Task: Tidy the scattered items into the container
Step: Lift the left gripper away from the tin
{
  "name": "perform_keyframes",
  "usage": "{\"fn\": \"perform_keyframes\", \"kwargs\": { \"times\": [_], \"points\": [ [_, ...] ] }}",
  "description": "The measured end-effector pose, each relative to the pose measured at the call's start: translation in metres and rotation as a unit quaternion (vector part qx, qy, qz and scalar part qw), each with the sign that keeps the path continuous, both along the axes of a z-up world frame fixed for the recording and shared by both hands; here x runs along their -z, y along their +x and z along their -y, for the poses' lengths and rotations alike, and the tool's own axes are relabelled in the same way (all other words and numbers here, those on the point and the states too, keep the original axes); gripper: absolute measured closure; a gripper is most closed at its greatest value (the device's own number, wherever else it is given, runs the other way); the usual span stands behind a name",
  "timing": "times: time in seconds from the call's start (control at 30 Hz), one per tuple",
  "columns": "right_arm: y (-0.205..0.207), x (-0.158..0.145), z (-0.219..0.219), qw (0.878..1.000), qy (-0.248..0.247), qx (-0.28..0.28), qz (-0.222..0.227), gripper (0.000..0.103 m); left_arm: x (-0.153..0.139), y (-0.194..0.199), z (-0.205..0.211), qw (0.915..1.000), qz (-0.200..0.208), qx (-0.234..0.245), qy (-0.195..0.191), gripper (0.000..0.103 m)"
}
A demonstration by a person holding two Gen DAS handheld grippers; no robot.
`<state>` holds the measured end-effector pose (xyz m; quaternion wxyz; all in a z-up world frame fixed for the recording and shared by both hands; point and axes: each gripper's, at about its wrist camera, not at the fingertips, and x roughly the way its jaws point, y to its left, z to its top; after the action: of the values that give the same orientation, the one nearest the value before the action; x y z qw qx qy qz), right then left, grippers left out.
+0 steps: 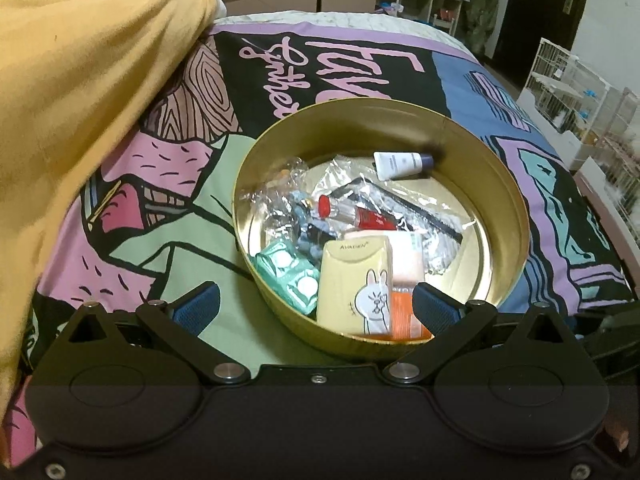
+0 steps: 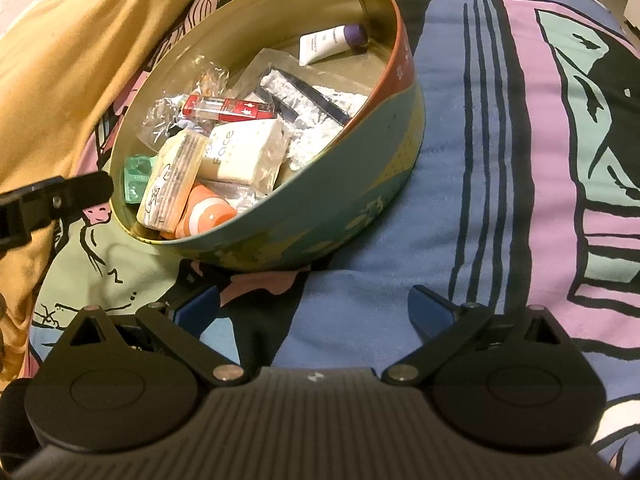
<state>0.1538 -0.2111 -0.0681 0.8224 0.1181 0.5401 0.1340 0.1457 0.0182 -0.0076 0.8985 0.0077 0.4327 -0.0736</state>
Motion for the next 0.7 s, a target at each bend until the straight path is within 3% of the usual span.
{"fn": "perform_keyframes", "kwargs": {
  "times": [0.27,0.7],
  "points": [
    [0.0,-0.001,-0.002,1.0,-0.006,-0.005,0.003,0.0,0.018,-0.016,-0.004,0.9998,-0.013,0.012,0.01,0.001],
    [-0.002,-0.001,-0.005,1.0,-0.022,-0.01,0.003,0.0,0.038,-0.03,-0.017,0.9998,-0.02,-0.008,0.002,0.001]
  ]
}}
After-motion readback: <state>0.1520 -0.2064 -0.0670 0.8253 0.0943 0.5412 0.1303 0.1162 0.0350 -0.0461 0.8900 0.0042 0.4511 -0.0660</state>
